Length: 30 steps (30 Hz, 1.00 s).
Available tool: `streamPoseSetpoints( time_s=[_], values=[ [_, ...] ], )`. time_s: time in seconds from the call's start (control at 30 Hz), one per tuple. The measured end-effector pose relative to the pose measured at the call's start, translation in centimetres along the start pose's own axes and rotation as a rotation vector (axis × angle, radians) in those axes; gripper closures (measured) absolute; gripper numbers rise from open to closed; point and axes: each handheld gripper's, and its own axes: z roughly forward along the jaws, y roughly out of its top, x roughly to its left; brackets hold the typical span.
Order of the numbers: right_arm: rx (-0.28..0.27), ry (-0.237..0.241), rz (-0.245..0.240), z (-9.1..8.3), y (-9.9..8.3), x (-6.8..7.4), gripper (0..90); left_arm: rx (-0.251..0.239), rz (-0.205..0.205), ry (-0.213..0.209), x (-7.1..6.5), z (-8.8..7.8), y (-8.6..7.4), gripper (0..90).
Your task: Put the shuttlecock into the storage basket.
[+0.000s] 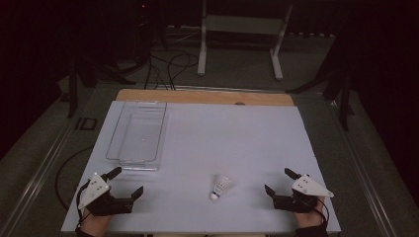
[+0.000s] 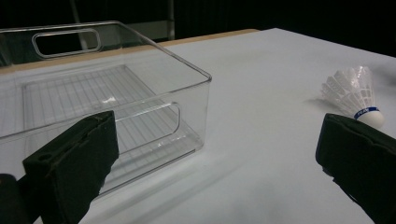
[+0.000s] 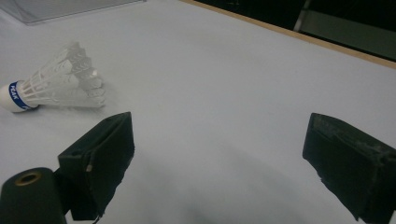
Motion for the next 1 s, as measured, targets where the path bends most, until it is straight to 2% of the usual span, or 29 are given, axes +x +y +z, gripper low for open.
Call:
streamPoseSetpoints(
  time_s=[0.33, 0.53, 0.8, 1.0],
  values=[
    [-0.013, -0.002, -0.017, -0.2, 0.3, 0.3, 8.9, 0.010, -0.012, 0.015, 0.0, -0.1, 0.1, 0.1],
    [-0.017, -0.003, -0.025, -0.2, 0.4, 0.4, 8.9, 0.017, -0.001, 0.011, -0.1, -0.1, 0.3, 0.1],
    [-0.010, 0.000, -0.035, -0.2, 0.4, 0.5, 8.9, 0.052, 0.023, -0.023, -0.8, 0.0, 1.2, 0.1],
    [-0.013, -0.006, -0.033, -0.2, 0.4, 0.5, 8.9, 0.080, 0.016, -0.038, -1.0, 0.0, 2.0, 0.1]
  ],
)
